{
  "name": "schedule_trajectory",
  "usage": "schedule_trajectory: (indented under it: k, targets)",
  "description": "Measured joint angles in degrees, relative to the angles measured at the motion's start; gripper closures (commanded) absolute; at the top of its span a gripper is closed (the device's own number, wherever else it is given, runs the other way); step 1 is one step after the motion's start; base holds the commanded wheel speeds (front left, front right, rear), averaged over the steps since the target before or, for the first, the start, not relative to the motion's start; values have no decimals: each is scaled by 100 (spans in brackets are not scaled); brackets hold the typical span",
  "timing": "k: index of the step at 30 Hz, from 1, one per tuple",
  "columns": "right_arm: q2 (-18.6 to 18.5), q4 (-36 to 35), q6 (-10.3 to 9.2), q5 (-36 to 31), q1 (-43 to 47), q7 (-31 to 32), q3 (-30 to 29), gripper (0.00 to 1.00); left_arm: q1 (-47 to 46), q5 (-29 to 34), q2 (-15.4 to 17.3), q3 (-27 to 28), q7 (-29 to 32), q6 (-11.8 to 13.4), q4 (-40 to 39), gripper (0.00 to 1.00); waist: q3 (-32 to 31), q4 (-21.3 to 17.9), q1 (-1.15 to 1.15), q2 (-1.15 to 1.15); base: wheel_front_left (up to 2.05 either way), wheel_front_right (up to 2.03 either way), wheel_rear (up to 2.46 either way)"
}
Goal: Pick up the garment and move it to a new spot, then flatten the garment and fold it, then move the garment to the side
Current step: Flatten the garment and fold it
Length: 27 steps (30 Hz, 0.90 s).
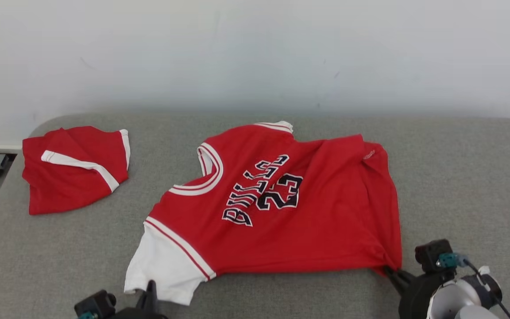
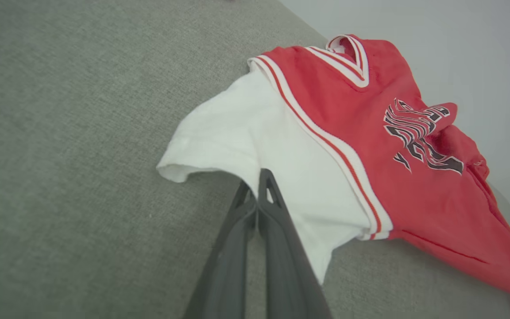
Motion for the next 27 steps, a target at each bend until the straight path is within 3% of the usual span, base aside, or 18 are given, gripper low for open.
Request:
schedule_trajectory:
  k: [1, 2, 10, 13, 21, 27]
  targets:
    - [-4, -1, 12, -34, 45, 26, 25, 51, 57, -21, 2, -31, 0, 0, -7, 0, -30, 1, 0, 0, 0, 0, 0]
    - [-9, 3, 12, -55, 77, 56, 54, 0, 113, -52, 1, -70, 2, 0, -4, 0, -59, 1, 0, 0, 0, 0, 0]
    - [-167, -41, -81, -79, 435, 202, 79, 0, 644, -46, 15, -200, 24, -4, -57, 0, -267, -9, 0, 0, 0, 0, 0]
    - [-230, -171, -270, -83, 611, 194, -55, 0, 797, -21, 48, -151, -3, 36, -143, 0, -334, -14, 0, 0, 0, 0, 0]
    - [-233, -671, -690, 66, 923, 90, -493, 0, 900, 577, 673, -218, -116, 145, -714, 0, -411, -32, 0, 0, 0, 0, 0]
    - [-94, -1159, -778, 332, 1005, 438, -701, 0, 865, 981, 1072, -469, -7, 190, -1021, 0, -418, -72, 0, 1, 0, 0, 0]
